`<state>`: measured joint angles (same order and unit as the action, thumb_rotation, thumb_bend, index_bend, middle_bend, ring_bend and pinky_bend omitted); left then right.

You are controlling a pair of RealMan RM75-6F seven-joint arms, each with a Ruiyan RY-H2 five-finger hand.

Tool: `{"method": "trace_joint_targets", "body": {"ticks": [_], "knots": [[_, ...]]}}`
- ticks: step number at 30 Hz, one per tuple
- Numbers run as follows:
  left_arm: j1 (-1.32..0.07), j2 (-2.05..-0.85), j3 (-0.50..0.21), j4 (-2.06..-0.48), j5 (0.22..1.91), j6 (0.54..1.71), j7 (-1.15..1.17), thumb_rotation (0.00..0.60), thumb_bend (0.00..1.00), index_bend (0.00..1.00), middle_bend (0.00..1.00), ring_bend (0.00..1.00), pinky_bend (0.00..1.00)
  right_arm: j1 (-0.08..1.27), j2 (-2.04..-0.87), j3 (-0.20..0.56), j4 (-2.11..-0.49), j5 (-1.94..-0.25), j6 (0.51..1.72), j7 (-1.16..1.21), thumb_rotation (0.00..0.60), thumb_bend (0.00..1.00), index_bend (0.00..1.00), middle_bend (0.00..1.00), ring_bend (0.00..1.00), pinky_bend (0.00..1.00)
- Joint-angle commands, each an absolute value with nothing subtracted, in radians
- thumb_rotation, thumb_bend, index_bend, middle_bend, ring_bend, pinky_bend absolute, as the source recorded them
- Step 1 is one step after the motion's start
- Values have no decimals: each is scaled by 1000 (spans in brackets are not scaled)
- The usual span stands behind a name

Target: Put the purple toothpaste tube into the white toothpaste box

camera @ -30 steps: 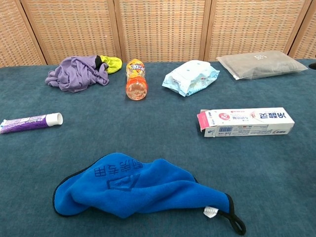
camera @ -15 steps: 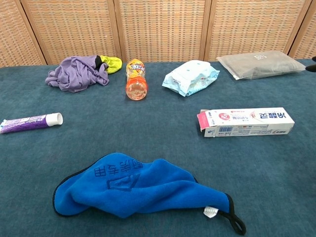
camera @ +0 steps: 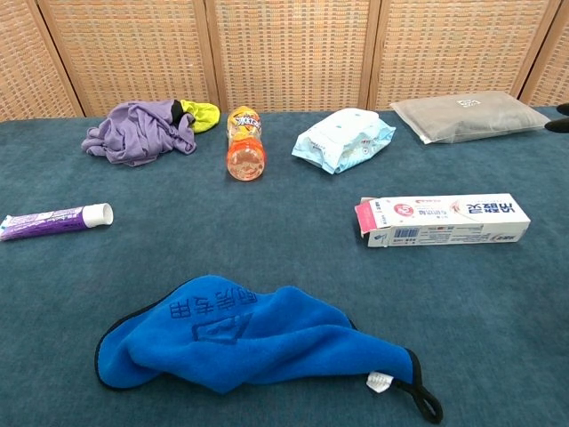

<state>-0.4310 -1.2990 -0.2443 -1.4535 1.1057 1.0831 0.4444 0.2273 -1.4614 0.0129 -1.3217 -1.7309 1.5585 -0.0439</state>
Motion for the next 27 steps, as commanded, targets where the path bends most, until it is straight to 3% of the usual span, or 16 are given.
{"method": "trace_joint_targets", "body": {"ticks": [1,27], "knots": [[-460,-1326,-244,-1422,1067,1055,470,600,219,331,226,200,250,227,-1461,13,-1322,-1730,1558,-43,600,103,41,0,0,0],[-584,-1500,-213,-1191,830,935,624,600,219,358,248,219,257,227,-1456,11,-1330,-1734,1563,-32,600,103,41,0,0,0]]}}
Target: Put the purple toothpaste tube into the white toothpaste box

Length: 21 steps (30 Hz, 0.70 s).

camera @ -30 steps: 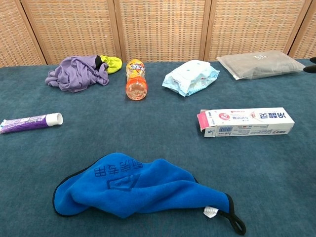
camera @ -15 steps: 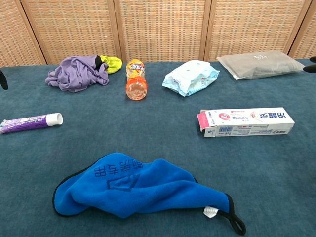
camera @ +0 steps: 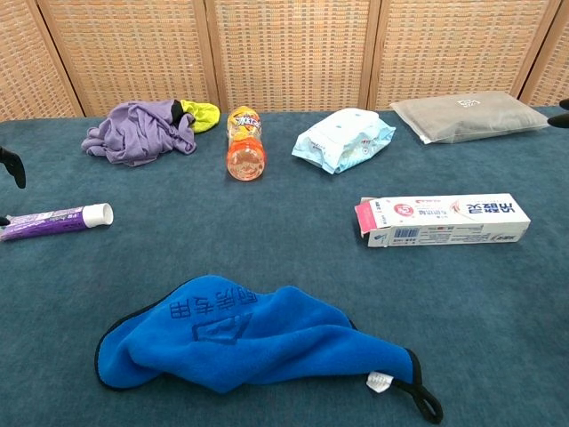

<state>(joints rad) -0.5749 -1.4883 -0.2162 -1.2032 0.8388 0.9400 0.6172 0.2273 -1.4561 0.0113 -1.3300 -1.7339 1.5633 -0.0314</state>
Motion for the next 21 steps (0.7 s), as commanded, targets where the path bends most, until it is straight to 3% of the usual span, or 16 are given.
{"method": "trace_joint_targets", "body": {"ticks": [1,21], "knots": [[-588,-1506,-213,-1186,826,934,625,600,219,358,248,219,257,227,-1456,11,-1330,-1734,1564,-32,600,103,41,0,0,0],[-635,-1593,-189,-1081,777,902,638,600,220,379,259,221,265,225,-1452,9,-1337,-1740,1571,-31,600,102,41,0,0,0]]}}
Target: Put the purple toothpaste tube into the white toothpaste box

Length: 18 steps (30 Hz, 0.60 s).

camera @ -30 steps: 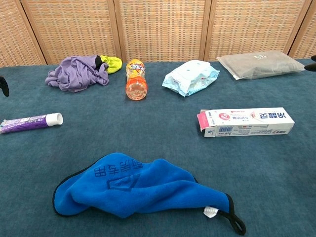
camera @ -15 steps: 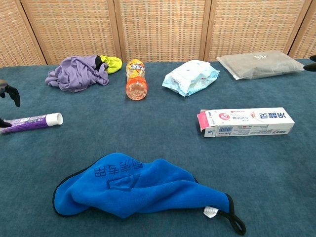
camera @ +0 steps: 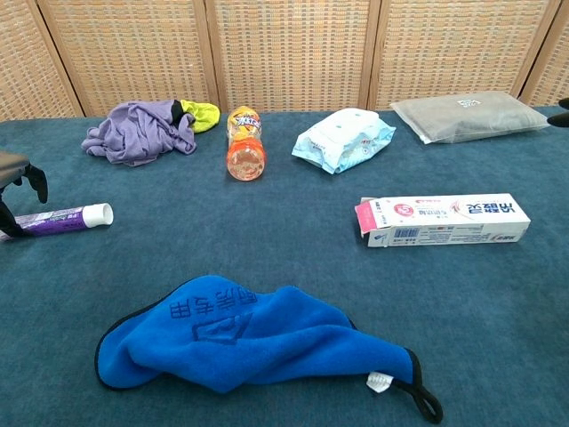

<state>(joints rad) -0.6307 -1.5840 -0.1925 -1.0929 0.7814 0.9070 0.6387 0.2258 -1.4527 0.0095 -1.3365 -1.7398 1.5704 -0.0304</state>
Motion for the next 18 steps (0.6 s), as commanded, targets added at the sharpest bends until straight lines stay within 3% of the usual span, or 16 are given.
{"method": "trace_joint_targets", "body": {"ticks": [1,8,18], "knots": [[-636,-1597,-187,-1075,777,900,640,600,220,380,260,222,266,226,-1452,9,-1338,-1741,1571,-31,600,102,41,0,0,0],[-647,-1626,-182,-1030,777,891,634,600,219,411,284,243,281,225,-1453,7,-1341,-1746,1573,-34,600,102,41,0,0,0],[-647,-1660,-176,-978,806,888,595,600,220,575,417,367,378,222,-1455,13,-1335,-1755,1599,-23,600,102,41,0,0,0]]}}
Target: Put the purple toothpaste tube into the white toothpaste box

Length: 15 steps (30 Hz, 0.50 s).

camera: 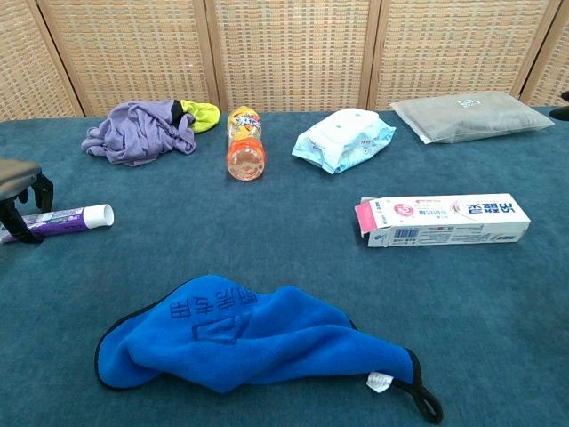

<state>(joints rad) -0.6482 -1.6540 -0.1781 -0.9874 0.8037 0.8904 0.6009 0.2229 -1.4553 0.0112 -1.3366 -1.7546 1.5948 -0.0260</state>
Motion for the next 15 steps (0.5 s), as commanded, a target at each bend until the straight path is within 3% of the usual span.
{"method": "trace_joint_targets", "body": {"ticks": [1,10,15], "knots": [[-646,-1663,-176,-974,808,889,593,600,220,606,441,386,392,221,-1455,13,-1335,-1755,1600,-22,600,102,41,0,0,0],[-636,-1679,-176,-939,907,940,498,600,234,766,582,496,470,219,-1455,14,-1333,-1758,1608,-14,600,103,41,0,0,0],[-628,-1671,-176,-948,973,983,444,600,256,805,626,524,489,219,-1454,13,-1337,-1760,1609,-16,600,103,41,0,0,0]]}}
